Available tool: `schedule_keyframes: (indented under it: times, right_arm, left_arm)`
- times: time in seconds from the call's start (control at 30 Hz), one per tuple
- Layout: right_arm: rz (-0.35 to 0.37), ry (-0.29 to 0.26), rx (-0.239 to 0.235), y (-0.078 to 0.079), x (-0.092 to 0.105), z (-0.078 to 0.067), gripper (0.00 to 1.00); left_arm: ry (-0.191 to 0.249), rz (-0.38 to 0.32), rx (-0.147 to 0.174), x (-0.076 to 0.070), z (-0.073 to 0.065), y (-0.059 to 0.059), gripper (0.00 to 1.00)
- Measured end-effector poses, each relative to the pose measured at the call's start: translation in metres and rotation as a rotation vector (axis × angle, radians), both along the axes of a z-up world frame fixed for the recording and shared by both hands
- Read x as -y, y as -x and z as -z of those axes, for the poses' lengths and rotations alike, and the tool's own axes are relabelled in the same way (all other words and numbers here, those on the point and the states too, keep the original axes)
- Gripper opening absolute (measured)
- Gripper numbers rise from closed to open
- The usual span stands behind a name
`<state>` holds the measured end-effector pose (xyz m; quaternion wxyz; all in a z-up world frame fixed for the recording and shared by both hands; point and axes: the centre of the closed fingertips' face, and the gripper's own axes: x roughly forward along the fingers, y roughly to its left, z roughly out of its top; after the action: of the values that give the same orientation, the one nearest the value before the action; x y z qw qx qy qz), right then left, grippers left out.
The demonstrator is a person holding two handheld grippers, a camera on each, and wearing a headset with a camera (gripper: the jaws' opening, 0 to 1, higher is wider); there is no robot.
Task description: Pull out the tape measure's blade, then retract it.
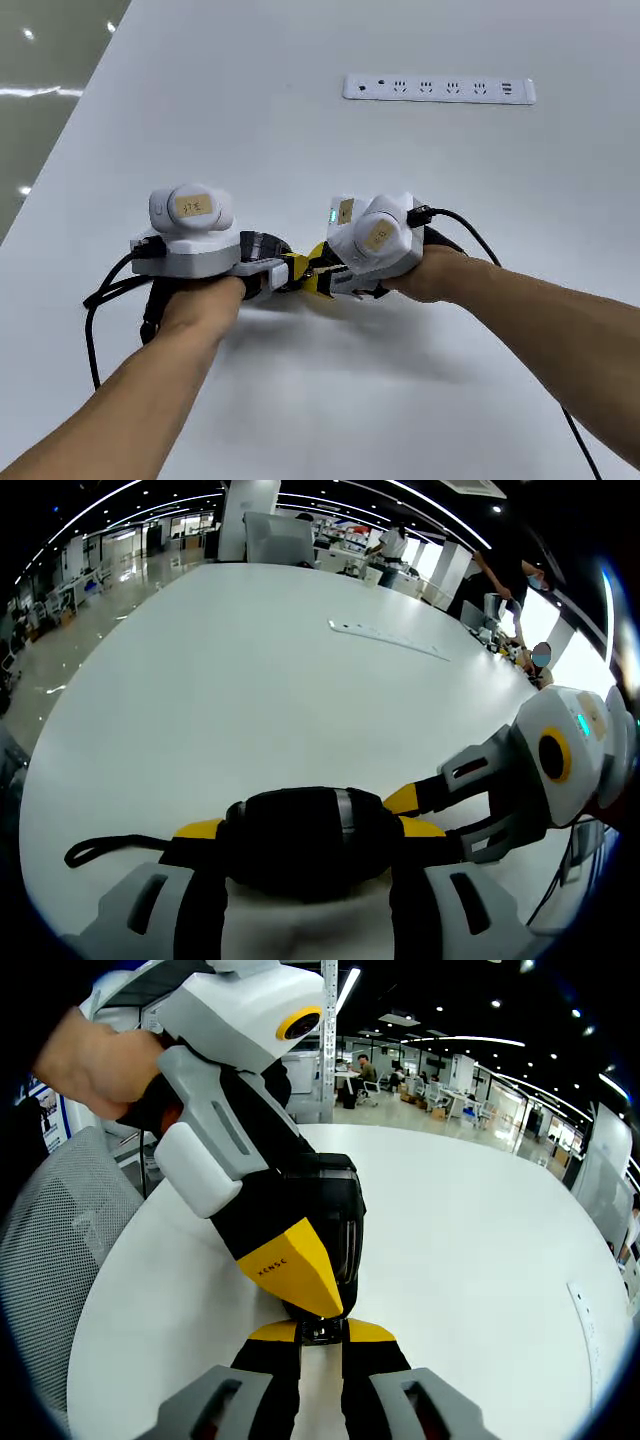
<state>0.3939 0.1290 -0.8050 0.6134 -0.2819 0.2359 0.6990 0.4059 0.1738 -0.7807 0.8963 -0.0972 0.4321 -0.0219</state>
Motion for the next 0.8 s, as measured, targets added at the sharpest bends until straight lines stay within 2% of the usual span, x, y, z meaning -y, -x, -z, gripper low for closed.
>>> schedule_keyframes:
  times: [0.37, 0.8]
  right_arm:
    - [-0.015, 0.01, 0.018, 0.0001, -0.0003, 0.0003, 0.12]
    - [-0.021, 0.01, 0.026, 0.0012, -0.0002, -0.0005, 0.13]
  left_arm:
    - [0.005, -0.004, -0.007, 0.0003, -0.0008, 0.0, 0.63]
    - [0.01, -0.018, 0.002, 0.0001, -0.0011, 0.0, 0.64]
